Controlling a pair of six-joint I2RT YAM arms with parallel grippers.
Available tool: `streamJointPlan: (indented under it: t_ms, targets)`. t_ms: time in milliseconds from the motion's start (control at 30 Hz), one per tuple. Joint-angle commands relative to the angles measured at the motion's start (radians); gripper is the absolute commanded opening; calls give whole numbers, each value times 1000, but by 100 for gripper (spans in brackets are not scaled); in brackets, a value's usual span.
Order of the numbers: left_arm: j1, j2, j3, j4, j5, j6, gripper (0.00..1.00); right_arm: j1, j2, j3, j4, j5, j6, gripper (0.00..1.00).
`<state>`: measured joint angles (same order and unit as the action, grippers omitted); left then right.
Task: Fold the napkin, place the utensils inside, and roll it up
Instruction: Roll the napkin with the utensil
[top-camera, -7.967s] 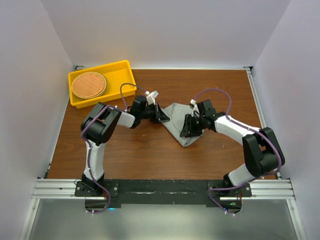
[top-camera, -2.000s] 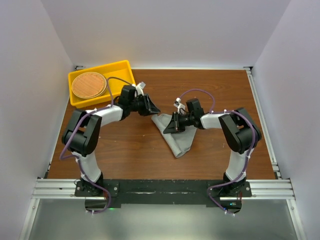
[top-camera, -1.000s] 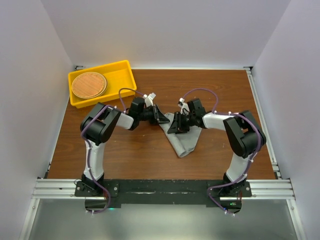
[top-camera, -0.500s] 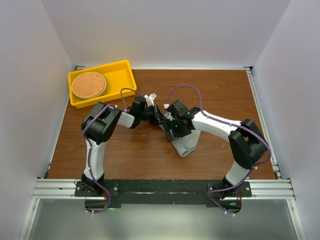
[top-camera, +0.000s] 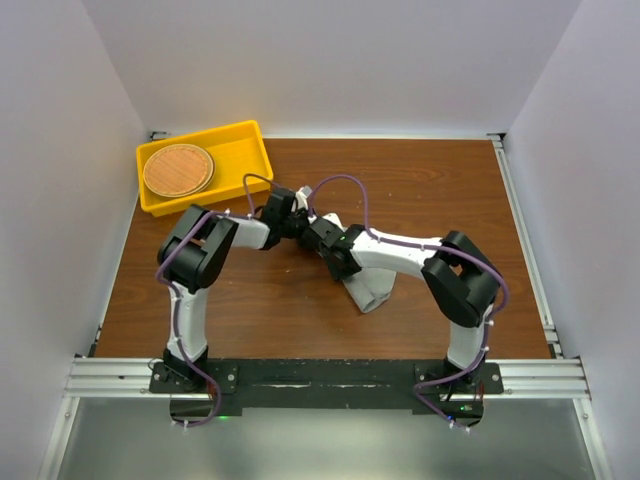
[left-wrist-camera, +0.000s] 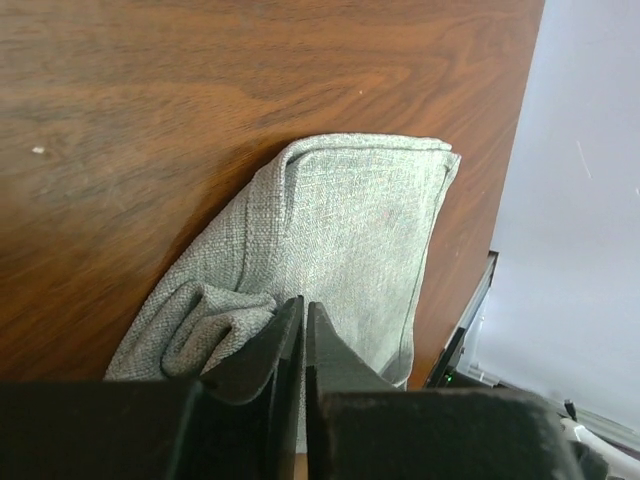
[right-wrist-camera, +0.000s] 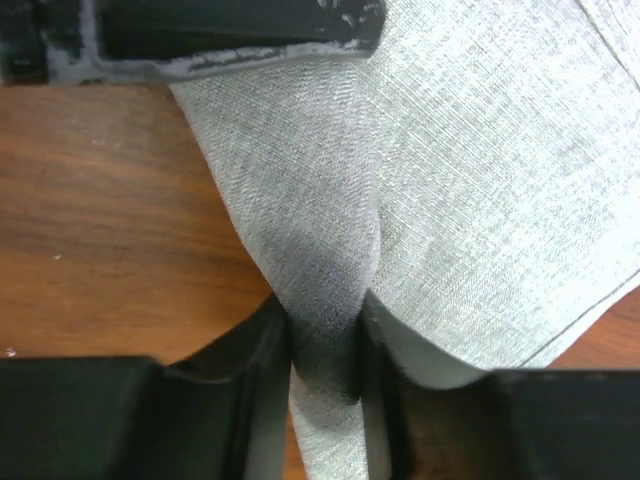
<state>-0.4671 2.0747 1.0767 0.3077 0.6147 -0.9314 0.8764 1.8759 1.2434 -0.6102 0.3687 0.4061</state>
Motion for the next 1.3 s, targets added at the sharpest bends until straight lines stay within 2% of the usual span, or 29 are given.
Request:
streamJointPlan:
  t_ms: [0, 33, 67, 133, 167, 267, 300, 367, 500, 567, 633, 667, 800, 967, 1033, 1133, 1167, 1200, 1267]
  targets:
    - [13, -80, 22, -139, -73, 61, 20, -11, -89, -88, 91, 15, 5, 21]
    - [16, -97, 26, -157, -82, 71, 25, -20, -115, -119, 168, -25, -9, 18]
    - [30, -117, 31, -168, -85, 80, 29, -30, -176, -189, 209, -137, -24, 11]
    - [48, -175, 38, -182, -90, 104, 36, -77, -231, -302, 336, -264, -49, 6]
    - [67, -194, 38, -186, -92, 111, 38, -105, -283, -336, 377, -400, -52, 0]
    - [88, -263, 43, -194, -83, 137, 41, -236, -330, -455, 507, -601, -44, 0]
    - [88, -281, 46, -200, -79, 153, 42, -266, -324, -473, 530, -742, -40, 0]
    - [84, -294, 34, -191, -43, 142, 42, -335, -308, -507, 582, -851, -27, 0]
    - [48, -292, -43, -7, 36, 63, 41, -416, -232, -567, 723, -1098, 55, 0]
    - [12, -275, -69, 54, 57, 24, 40, -453, -204, -585, 757, -1117, 63, 0]
    - [-24, -239, -90, 178, 74, -21, 35, -467, -170, -587, 745, -1134, 53, 0]
    - [-33, -202, -103, 212, 80, -56, 29, -470, -159, -585, 739, -1136, 50, 0]
    - [-56, -121, -141, 414, 85, -112, 19, -478, -120, -573, 678, -1082, 34, 0]
    - [-53, -12, -169, 522, 77, -107, 10, -476, -87, -546, 615, -993, 16, 0]
    - [-54, 10, -179, 561, 56, -98, 8, -476, -87, -512, 534, -937, -3, 0]
    - [-54, 45, -187, 576, 34, -87, 6, -470, -109, -449, 394, -842, -41, 13]
    - [-54, 53, -190, 570, 28, -72, 5, -461, -129, -425, 347, -788, -65, 24]
    - [-53, 56, -189, 538, 13, -61, 4, -436, -141, -371, 243, -748, -73, 28]
    - [-54, 56, -193, 512, 0, -46, 4, -400, -176, -320, 155, -688, -84, 39]
